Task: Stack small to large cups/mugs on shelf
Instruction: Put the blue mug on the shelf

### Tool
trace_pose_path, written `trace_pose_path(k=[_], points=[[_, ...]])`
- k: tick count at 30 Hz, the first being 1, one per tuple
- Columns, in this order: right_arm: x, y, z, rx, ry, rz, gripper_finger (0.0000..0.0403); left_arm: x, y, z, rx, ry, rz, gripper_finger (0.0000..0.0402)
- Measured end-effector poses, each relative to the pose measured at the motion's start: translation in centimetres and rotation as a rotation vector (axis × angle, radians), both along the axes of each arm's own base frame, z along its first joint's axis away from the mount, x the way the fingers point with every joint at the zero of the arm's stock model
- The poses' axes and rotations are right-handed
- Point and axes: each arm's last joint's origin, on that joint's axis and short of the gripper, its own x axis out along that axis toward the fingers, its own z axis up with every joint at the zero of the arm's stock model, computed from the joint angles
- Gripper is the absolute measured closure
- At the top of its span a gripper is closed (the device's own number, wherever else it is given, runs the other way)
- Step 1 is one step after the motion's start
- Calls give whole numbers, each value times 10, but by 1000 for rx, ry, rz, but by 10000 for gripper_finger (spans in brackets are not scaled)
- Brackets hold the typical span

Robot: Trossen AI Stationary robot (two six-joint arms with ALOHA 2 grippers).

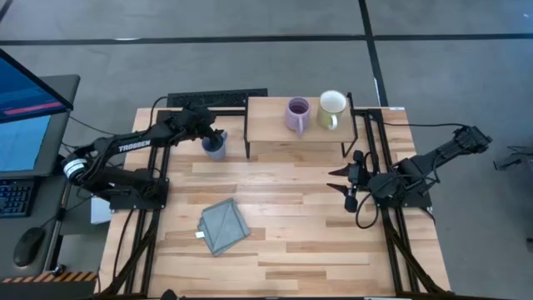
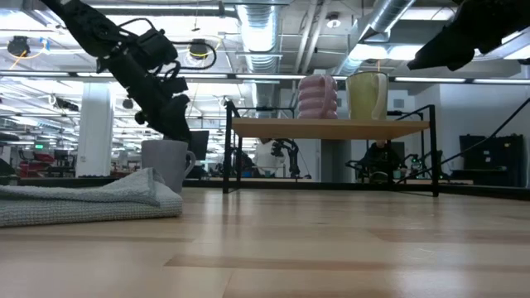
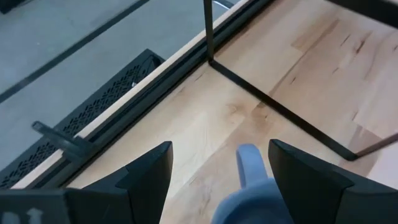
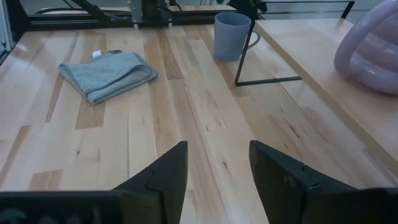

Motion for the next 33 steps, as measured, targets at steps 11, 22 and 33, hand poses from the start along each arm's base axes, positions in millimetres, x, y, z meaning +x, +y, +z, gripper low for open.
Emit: trace_pose_path(k=[11,22,33], points=[[0,0,0,-1,1,0,210,14,12,-17,-9,10,-30,145],[0,0,0,-2,2,1,210,34,30,-15,-83,132,-41,145],[0,0,-1,-3,9,4,210,39,37,-16,-84,247,-38,145]])
